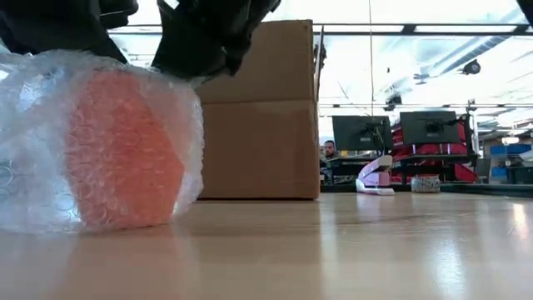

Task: Wrap mug
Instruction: Wrap the orange mug with transparent bubble wrap

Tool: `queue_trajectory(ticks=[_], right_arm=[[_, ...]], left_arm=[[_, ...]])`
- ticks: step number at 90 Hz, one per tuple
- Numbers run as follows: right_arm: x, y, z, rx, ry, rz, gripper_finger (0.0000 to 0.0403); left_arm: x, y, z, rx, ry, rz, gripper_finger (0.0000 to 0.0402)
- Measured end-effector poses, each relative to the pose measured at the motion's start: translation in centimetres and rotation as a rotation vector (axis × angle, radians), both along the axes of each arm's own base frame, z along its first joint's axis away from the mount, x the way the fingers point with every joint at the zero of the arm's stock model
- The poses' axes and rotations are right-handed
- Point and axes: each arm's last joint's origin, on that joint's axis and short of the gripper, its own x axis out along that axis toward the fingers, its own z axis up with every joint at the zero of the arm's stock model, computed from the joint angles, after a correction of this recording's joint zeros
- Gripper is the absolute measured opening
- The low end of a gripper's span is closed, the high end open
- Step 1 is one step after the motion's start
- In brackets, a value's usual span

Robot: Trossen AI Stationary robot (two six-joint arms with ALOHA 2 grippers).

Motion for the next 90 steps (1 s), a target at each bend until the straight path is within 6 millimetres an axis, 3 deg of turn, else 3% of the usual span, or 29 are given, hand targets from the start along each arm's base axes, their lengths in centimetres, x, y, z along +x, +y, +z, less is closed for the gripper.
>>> queue_trajectory(ticks=[8,17,26,68,76,90], right_arm=[[0.0,0.1,-0.1,0.012,0.001,0.000,0.0002],[0.1,0.2,0.0,0.021,0.003,0.007,0.0002],[0.2,0.2,0.2,0.025,-0.006,0.011,0.0002],[0.2,0.1,1.2,0.032,-0.022,-0.006,0.0002],[-0.2,-0.1,2.5,0.036,-0.034,-0.006,0.0002],[-0.6,-0.2,6.6,0.092,-0.117,0.013,0.0002]], left_arm=[[-0.1,-0.2,1.0,0.005,-0.009,-0.032,0.0000],[-0.3,-0.5,3.6,0.015,-0.029,-0.065,0.0000],[-0.8,-0.2,4.7,0.123,0.026,-0.037,0.0000],[0.1,-0.3,0.5,0.226,0.122,-0.004,0.0000],[0.2,-0.3,0.2,0.234,0.132,-0.006,0.0000],[0.2,-0.3,0.1,0.233,0.135,-0.009,0.0000]])
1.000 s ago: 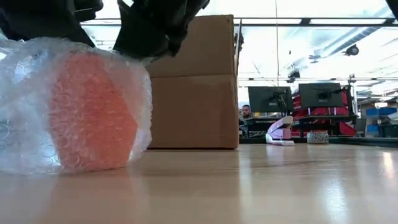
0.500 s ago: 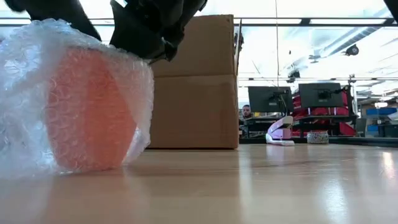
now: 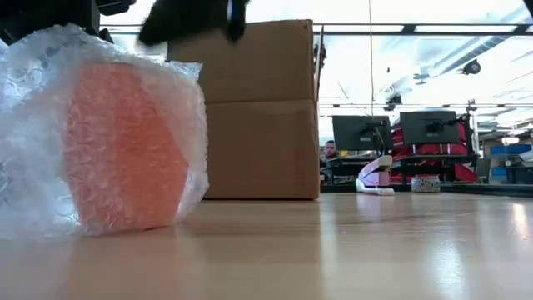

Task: Wrap mug
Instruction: Wrap the orange mug with transparent bubble wrap

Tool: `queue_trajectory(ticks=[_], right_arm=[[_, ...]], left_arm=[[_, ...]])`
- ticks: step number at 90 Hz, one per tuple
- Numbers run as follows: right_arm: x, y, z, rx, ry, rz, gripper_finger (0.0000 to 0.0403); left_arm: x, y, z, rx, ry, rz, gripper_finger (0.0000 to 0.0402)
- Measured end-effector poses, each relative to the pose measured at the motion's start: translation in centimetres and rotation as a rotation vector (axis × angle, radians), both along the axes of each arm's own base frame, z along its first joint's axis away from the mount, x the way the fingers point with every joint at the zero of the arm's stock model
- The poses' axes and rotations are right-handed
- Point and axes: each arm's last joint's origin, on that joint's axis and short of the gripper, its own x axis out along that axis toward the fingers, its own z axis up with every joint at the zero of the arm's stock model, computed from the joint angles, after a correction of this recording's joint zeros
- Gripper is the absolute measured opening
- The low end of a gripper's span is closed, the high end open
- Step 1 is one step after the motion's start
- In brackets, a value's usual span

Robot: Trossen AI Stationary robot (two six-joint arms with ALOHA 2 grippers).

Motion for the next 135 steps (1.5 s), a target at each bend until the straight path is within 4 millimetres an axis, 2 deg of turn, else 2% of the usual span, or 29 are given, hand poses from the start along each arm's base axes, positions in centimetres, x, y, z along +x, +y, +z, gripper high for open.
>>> queue_trajectory(ticks=[8,30,42,53,65,77,89,98,114,135], right_arm=[[0.0,0.3,-0.3,0.046,0.029,0.041,0.0002],[0.8,-0.4,-5.3,0.047,0.148,-0.024,0.0002],[1.3,-0.7,-6.6,0.047,0.157,-0.050,0.0002],[1.6,-0.8,-7.1,0.051,0.148,-0.049,0.0002],[1.6,-0.8,-7.2,0.047,0.155,-0.048,0.0002],[1.7,-0.8,-7.1,0.044,0.134,-0.033,0.0002],[1.8,-0.7,-7.0,0.047,0.117,-0.026,0.0002],[1.8,-0.7,-7.0,0.048,0.116,-0.025,0.0002],[1.8,-0.7,-7.0,0.046,0.115,-0.023,0.0002],[1.8,-0.7,-7.0,0.046,0.115,-0.017,0.0002]], left_arm=[[0.0,0.0,0.0,0.002,0.004,0.000,0.0000],[0.0,0.0,0.1,-0.007,-0.002,-0.002,0.0000],[-0.1,0.0,0.5,-0.029,-0.021,-0.006,0.0000],[-0.5,0.3,1.4,-0.064,-0.034,-0.023,0.0000],[-1.5,0.9,3.7,-0.108,-0.082,-0.032,0.0000],[-3.1,2.4,4.7,-0.014,-0.078,0.045,0.0000],[-3.7,3.7,3.8,0.099,-0.075,0.175,0.0000],[-3.1,4.1,2.6,0.095,-0.119,0.214,0.0000],[-1.5,3.6,1.0,0.019,-0.175,0.094,0.0000],[-1.1,2.6,1.1,-0.059,-0.168,-0.020,0.0000]])
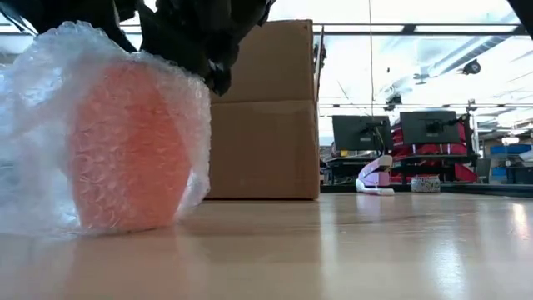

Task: Wrap mug
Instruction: Wrap the orange mug with transparent bubble wrap

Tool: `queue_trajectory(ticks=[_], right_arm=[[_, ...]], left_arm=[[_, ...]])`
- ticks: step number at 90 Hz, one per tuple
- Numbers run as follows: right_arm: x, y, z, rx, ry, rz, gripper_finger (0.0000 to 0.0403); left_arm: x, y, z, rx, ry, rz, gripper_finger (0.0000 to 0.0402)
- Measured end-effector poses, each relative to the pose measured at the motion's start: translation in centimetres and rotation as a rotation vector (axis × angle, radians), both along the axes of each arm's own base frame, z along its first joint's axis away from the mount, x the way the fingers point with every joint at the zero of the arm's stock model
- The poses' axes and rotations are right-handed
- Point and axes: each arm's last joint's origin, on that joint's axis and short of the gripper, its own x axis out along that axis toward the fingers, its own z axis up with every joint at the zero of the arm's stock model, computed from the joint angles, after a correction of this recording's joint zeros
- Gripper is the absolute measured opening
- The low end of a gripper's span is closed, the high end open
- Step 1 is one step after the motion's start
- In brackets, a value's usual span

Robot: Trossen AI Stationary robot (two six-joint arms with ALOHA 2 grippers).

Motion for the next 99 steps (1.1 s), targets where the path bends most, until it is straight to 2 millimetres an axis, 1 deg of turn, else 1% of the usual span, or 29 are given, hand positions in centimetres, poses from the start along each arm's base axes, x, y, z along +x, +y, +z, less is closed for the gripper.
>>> queue_trajectory(ticks=[11,22,30,38,44,56,65,72,83,91,99], right_arm=[[0.0,0.0,0.0,0.002,0.001,-0.003,0.0002],[0.0,0.0,0.0,0.007,0.000,-0.006,0.0002],[0.0,0.0,0.5,0.005,0.016,-0.006,0.0002],[-0.2,0.1,1.4,-0.009,0.056,-0.003,0.0002],[-0.4,0.3,2.4,-0.025,0.084,0.001,0.0002],[-0.5,0.2,4.8,-0.049,0.085,0.011,0.0002],[-0.5,-0.1,5.4,-0.117,0.070,-0.022,0.0002],[-0.5,-0.3,5.5,-0.178,0.059,-0.054,0.0002],[-0.4,-0.3,5.3,-0.166,0.059,-0.054,0.0002],[-0.5,-0.1,3.9,-0.109,0.108,-0.032,0.0002],[-0.2,0.3,2.5,-0.101,0.123,-0.033,0.0002]], left_arm=[[0.0,-0.3,-0.3,-0.020,0.027,-0.042,0.0000],[0.1,-0.7,-1.3,0.000,0.065,-0.055,0.0000],[0.4,-0.9,-2.2,0.017,0.095,-0.057,0.0000],[0.6,-1.1,-2.9,0.027,0.115,-0.053,0.0000],[0.8,-1.2,-3.2,0.026,0.122,-0.051,0.0000],[0.8,-1.3,-3.3,0.028,0.125,-0.057,0.0000],[0.8,-1.2,-3.2,0.027,0.125,-0.069,0.0000],[0.8,-1.2,-3.2,0.026,0.124,-0.069,0.0000],[0.7,-1.2,-3.2,0.026,0.126,-0.070,0.0000],[0.7,-1.2,-3.2,0.026,0.126,-0.070,0.0000],[0.7,-1.2,-3.1,0.025,0.124,-0.069,0.0000]])
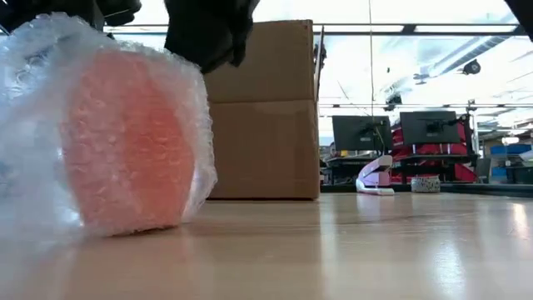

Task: Wrap mug
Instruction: Wrap the orange mug with transparent bubble wrap

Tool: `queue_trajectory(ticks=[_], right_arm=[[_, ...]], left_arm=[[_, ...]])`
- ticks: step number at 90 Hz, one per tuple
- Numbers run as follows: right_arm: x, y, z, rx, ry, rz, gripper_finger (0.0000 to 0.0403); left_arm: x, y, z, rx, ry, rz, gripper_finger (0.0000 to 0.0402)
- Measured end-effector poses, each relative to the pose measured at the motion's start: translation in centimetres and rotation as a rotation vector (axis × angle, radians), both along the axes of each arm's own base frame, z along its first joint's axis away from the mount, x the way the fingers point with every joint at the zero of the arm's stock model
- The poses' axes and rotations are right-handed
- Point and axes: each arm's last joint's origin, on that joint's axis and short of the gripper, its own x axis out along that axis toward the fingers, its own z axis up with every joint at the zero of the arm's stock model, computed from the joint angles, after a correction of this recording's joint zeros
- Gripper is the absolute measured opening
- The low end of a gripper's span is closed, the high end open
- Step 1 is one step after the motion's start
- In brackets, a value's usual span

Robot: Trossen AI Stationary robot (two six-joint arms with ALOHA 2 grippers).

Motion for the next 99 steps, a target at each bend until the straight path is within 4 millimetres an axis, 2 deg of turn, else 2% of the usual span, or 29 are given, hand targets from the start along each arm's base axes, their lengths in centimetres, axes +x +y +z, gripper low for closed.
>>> queue_trajectory(ticks=[22,39,46,57,78,99], right_arm=[[0.5,0.3,-2.8,-0.012,0.043,-0.001,0.0002],[0.5,0.3,-3.1,-0.002,0.051,0.007,0.0002],[0.5,0.3,-3.0,0.001,0.050,0.008,0.0002],[0.4,0.3,-3.0,0.003,0.052,0.011,0.0002],[0.7,0.4,-2.5,0.005,0.033,0.014,0.0002],[0.9,0.5,-2.1,0.006,0.017,0.024,0.0002]], left_arm=[[-0.3,0.2,1.5,-0.036,-0.056,0.004,0.0000],[-1.5,0.6,3.8,-0.093,-0.110,-0.022,0.0000],[-2.1,0.3,4.7,-0.120,-0.146,-0.044,0.0000],[-2.8,-0.6,5.1,-0.148,-0.172,-0.075,0.0000],[-2.0,-2.1,4.0,-0.182,-0.199,-0.086,0.0000],[-0.9,-2.7,1.9,-0.116,-0.177,-0.051,0.0000]])
